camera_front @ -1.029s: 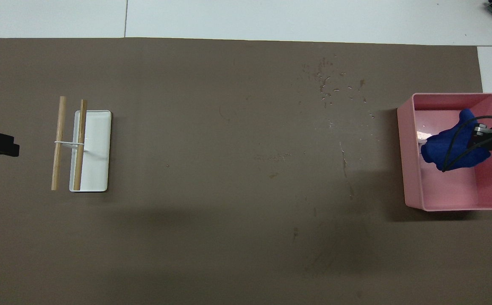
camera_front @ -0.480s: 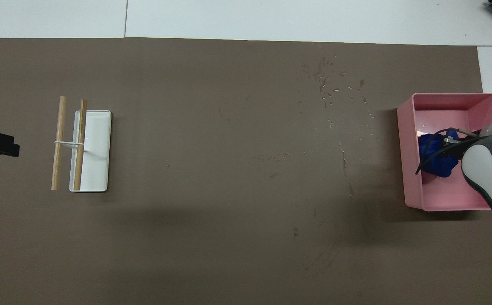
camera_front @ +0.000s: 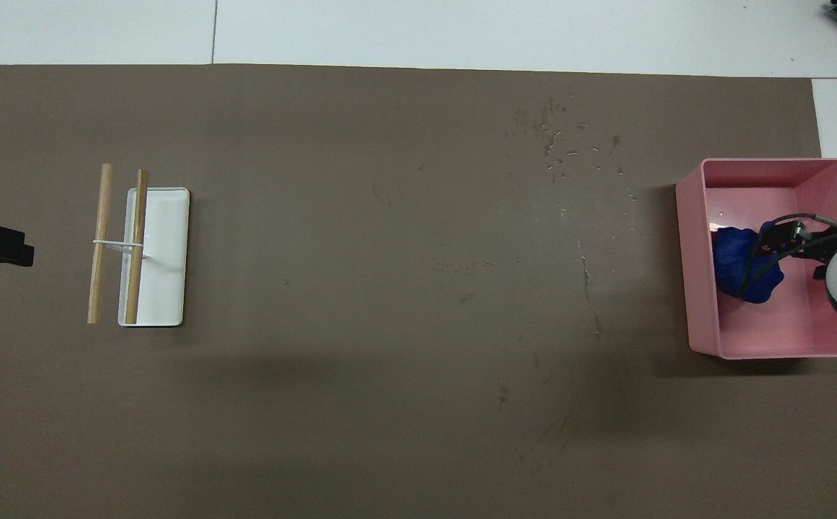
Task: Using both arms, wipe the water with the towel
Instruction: 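Open the right gripper and release the towel in the bin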
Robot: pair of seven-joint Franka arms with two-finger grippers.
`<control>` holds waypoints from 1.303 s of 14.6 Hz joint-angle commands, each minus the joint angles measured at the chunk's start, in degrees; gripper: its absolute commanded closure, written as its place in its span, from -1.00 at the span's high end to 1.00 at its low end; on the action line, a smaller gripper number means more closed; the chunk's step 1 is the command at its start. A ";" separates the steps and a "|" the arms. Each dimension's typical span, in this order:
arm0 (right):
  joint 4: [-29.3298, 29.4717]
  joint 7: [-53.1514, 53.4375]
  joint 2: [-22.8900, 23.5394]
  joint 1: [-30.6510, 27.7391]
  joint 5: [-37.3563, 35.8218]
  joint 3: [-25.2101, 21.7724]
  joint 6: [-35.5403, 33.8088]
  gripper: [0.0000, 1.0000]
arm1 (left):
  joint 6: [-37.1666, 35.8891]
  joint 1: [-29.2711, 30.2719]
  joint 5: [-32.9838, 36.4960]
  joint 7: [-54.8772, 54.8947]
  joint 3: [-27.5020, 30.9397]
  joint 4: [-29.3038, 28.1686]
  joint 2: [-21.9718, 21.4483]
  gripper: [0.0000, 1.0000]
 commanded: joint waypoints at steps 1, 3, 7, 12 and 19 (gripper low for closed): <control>3.00 -1.66 -3.52 0.78 -0.99 0.81 -4.25 1.00 | 0.42 -0.56 -0.05 -0.08 0.52 -1.17 -1.21 1.00; 6.51 -1.92 -4.93 1.40 -0.64 1.07 -7.93 1.00 | 0.42 -0.38 -0.05 0.18 0.52 -1.17 -1.21 1.00; 17.85 -1.05 -4.67 3.15 -0.64 5.28 -19.18 1.00 | 0.42 -0.73 0.04 0.53 0.44 -0.91 -1.04 1.00; 26.64 2.10 -3.36 8.07 -1.42 5.64 -27.44 1.00 | 0.59 -0.73 -0.05 0.71 0.44 -0.82 -1.04 1.00; 27.62 4.23 -3.62 9.58 -0.55 5.91 -29.75 1.00 | 0.42 -0.73 0.04 0.62 0.44 -1.00 -1.04 1.00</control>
